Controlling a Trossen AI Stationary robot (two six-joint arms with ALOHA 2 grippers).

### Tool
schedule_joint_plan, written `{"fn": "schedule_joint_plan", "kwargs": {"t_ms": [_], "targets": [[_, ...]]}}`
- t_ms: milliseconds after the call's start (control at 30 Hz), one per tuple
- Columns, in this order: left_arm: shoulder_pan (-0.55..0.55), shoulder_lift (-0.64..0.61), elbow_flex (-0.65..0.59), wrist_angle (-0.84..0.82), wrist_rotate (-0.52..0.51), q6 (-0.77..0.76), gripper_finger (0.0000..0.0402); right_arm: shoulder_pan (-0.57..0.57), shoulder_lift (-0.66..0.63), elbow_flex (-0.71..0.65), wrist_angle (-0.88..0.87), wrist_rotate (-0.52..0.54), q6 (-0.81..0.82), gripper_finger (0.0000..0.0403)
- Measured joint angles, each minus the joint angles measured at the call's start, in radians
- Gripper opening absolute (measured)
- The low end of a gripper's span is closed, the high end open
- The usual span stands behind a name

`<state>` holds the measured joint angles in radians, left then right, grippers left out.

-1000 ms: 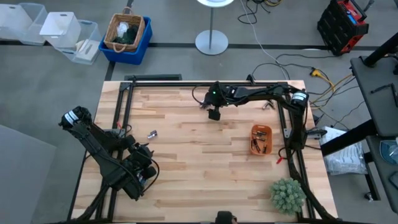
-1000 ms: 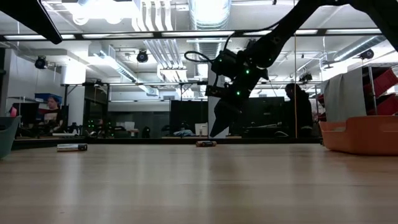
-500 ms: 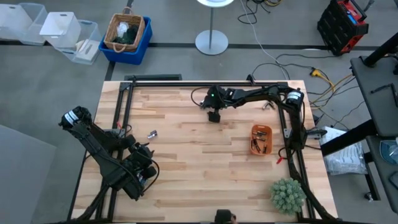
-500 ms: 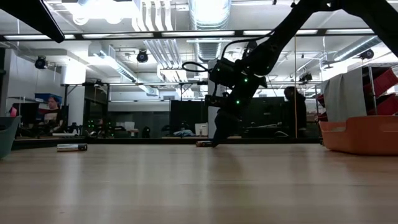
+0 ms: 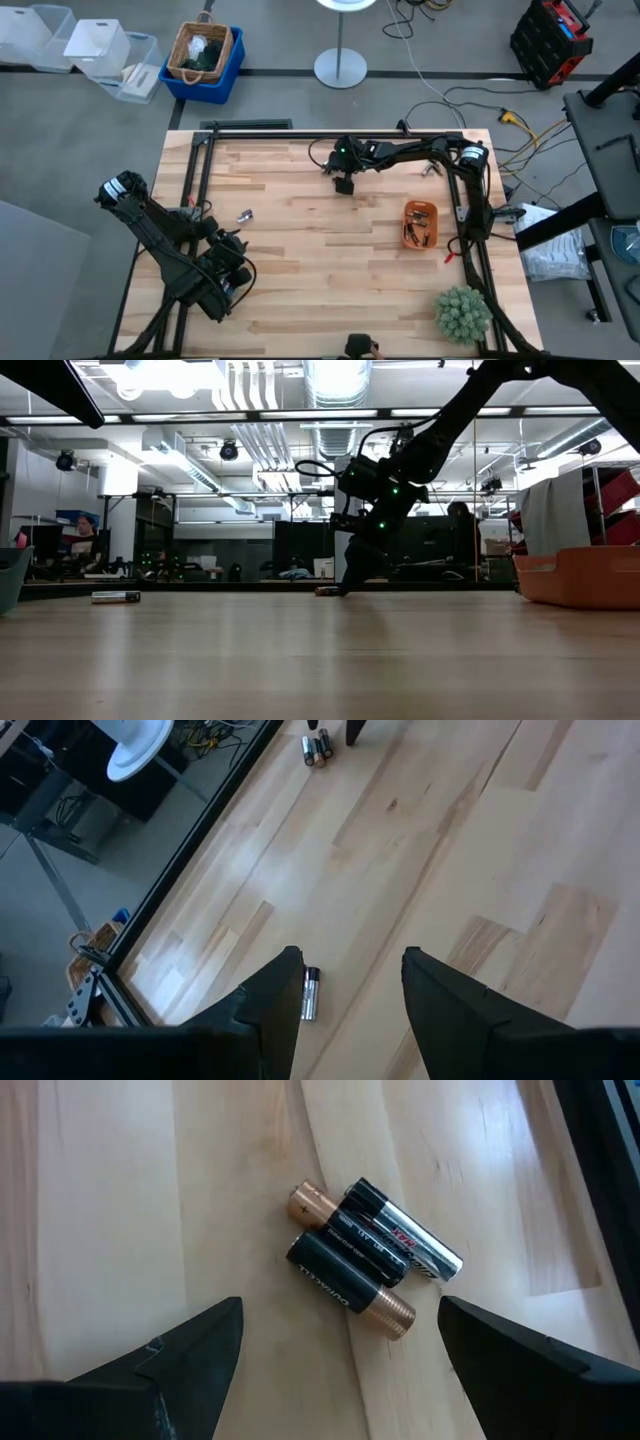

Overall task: Sort batteries
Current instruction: Put the black battery into the orange bin

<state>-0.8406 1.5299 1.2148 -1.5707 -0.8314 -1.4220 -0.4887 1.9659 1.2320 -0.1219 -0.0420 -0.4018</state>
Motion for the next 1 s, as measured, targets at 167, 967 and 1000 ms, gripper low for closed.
{"fn": "schedule_joint_plan", "kwargs": {"t_ms": [167,967,1000], "targets": [[0.0,0.0,0.0,0.0,0.0,0.0,0.0152,-0.004,0.0,0.0,0.001,-0.017,0.017,0.0326],[0.0,0.0,0.0,0.0,0.0,0.0,0.0152,-0.011,0.026,0.006,-0.016,-0.065,0.01,0.0254],[0.0,0.0,0.0,0.0,0.0,0.0,0.0152,-0.011,0.026,0.006,-0.021,-0.067,0.01,0.0248]]}}
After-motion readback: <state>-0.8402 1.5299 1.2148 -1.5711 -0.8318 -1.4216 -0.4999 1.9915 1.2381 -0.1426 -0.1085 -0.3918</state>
